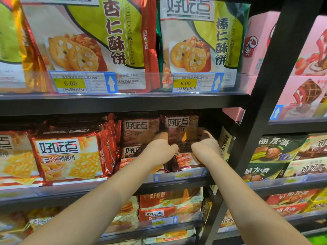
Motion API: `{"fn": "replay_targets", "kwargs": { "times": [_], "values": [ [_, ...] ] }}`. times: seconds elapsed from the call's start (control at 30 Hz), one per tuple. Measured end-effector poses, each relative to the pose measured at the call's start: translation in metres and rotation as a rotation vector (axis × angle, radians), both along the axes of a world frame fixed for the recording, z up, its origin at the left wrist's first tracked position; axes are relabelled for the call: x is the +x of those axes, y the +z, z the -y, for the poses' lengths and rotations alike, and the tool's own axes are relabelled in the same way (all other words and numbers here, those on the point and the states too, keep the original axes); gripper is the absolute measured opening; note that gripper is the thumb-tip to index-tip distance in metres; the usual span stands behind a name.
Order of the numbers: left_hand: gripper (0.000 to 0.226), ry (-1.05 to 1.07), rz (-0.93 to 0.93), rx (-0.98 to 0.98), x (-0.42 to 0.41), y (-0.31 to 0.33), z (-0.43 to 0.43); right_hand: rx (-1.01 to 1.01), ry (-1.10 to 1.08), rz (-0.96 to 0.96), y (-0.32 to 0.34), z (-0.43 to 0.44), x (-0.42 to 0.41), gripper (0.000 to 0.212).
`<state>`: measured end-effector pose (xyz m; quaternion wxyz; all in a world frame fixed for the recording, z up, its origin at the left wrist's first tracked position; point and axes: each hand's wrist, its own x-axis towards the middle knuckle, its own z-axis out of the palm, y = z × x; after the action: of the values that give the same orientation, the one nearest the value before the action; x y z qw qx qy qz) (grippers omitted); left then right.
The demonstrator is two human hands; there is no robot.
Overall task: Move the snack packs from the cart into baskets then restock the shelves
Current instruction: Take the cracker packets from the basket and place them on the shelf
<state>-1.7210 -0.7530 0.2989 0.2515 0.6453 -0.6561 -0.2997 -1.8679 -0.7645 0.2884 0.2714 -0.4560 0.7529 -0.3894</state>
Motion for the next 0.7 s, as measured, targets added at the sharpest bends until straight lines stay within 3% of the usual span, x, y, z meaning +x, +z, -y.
{"fn": "replay_targets", "kwargs": {
  "times": [0.3, 0.43, 0.57, 0.7],
  "values": [
    [0.07, -0.031, 0.023, -0.035, 0.002, -0.007, -0.002, 0.074, 0.01, -0.046, -0.003, -0.001, -0.001, 0.022],
    [0.068, -0.046, 0.05, -0.067, 0.006, -0.006, -0.007, 0.076, 0.123, -0.203, 0.0, -0.008, -0.003, 0.012],
    [0.067, -0.124, 0.23, -0.174, 0.018, 0.006, -0.033, -0.03, 0.274, -0.423, 0.003, -0.024, -0.001, 0.008],
    [0.067, -0.189, 0.678, -0.433, 0.038, 0.014, -0.071, -0.258, 0.494, -0.824, 0.008, -0.051, 0.009, 0.031]
  ]
}}
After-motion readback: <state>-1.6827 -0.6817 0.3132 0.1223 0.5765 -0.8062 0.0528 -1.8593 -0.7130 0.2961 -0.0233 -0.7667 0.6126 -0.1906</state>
